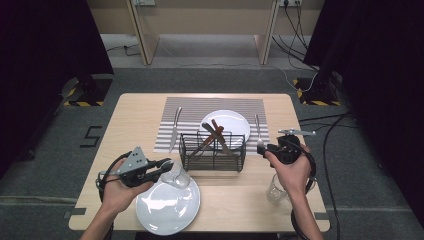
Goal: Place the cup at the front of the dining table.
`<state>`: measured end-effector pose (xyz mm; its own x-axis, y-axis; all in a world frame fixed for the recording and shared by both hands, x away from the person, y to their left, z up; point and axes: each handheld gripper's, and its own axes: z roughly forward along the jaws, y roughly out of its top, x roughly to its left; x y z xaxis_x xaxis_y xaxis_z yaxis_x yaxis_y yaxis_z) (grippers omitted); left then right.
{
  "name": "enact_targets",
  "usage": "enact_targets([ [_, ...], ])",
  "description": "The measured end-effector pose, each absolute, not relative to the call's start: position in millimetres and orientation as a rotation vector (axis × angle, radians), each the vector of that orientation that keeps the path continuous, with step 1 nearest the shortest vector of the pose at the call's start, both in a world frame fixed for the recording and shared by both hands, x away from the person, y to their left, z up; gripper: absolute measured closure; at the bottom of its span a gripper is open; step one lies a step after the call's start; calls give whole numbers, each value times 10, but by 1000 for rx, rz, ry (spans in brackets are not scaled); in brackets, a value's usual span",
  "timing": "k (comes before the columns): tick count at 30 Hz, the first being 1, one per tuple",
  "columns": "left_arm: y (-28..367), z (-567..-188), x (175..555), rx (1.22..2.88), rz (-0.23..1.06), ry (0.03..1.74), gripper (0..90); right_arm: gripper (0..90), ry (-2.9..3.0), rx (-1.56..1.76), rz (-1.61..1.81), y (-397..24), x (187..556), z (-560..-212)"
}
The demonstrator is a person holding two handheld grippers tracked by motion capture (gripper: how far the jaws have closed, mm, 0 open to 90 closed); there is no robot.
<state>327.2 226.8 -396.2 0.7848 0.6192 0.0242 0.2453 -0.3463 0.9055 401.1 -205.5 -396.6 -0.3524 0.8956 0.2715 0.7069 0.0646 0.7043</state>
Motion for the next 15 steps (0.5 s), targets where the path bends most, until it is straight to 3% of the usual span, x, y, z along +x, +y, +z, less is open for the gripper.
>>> enact_targets([
  [15, 2299, -3969, 3273, 1928, 452, 664, 791, 528, 2103, 1628, 1162, -2059, 4009, -3962],
])
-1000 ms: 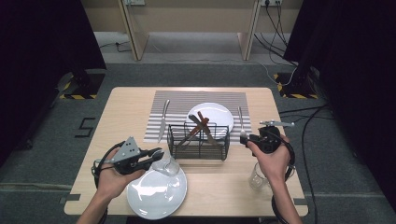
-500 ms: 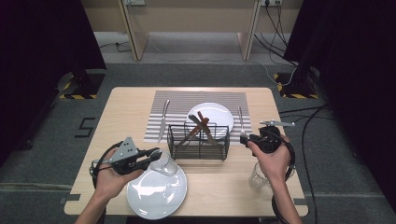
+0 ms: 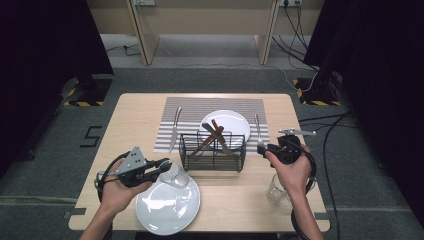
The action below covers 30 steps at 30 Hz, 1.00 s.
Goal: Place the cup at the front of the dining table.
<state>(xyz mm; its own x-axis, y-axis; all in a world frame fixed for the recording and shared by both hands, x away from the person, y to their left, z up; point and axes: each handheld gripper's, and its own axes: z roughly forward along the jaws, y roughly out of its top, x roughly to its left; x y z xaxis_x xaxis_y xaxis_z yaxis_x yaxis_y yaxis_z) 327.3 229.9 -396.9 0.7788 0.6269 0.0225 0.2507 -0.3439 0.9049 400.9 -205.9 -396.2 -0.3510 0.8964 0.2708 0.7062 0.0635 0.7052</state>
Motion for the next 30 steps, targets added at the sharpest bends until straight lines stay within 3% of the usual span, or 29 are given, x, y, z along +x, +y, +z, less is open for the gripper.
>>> enact_targets([
  [30, 2381, -3983, 3262, 1932, 470, 684, 791, 529, 2103, 1626, 1161, -2056, 4011, -3961],
])
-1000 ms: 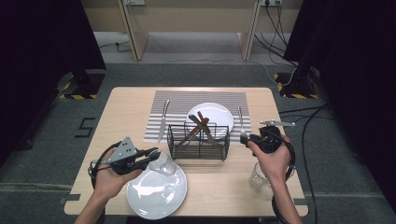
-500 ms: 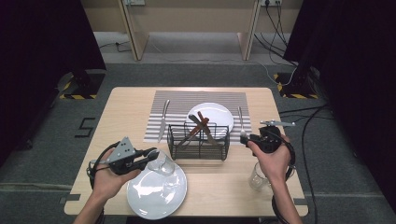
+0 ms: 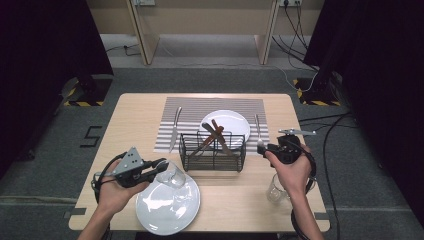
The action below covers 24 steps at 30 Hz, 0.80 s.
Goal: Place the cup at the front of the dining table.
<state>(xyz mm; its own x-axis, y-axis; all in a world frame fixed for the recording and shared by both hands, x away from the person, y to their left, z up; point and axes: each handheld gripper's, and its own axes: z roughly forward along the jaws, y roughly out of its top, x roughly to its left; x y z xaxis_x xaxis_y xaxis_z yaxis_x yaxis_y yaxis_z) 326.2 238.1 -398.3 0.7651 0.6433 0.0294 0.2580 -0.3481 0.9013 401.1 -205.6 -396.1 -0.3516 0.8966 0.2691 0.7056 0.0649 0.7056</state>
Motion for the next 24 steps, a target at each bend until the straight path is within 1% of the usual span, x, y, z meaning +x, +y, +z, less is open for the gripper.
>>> enact_targets([
  [24, 2464, -3999, 3261, 1935, 485, 707, 791, 531, 2104, 1625, 1157, -2057, 4012, -3962],
])
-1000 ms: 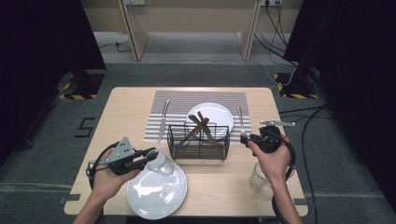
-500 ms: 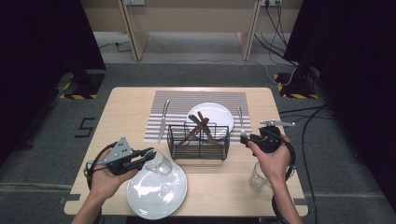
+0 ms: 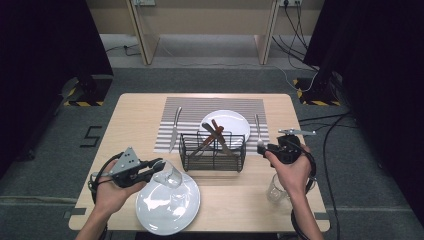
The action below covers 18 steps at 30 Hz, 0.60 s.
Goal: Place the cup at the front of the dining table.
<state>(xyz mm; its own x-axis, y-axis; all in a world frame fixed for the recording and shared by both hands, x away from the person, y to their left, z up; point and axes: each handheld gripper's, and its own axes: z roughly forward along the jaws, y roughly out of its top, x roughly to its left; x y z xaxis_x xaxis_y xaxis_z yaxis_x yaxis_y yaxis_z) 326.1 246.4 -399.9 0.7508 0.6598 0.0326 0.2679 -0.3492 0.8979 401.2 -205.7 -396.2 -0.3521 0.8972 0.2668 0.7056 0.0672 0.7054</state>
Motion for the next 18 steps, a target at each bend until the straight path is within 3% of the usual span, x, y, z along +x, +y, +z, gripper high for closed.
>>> enact_targets([
  [18, 2542, -3995, 3272, 1928, 501, 730, 791, 531, 2105, 1624, 1157, -2058, 4013, -3964],
])
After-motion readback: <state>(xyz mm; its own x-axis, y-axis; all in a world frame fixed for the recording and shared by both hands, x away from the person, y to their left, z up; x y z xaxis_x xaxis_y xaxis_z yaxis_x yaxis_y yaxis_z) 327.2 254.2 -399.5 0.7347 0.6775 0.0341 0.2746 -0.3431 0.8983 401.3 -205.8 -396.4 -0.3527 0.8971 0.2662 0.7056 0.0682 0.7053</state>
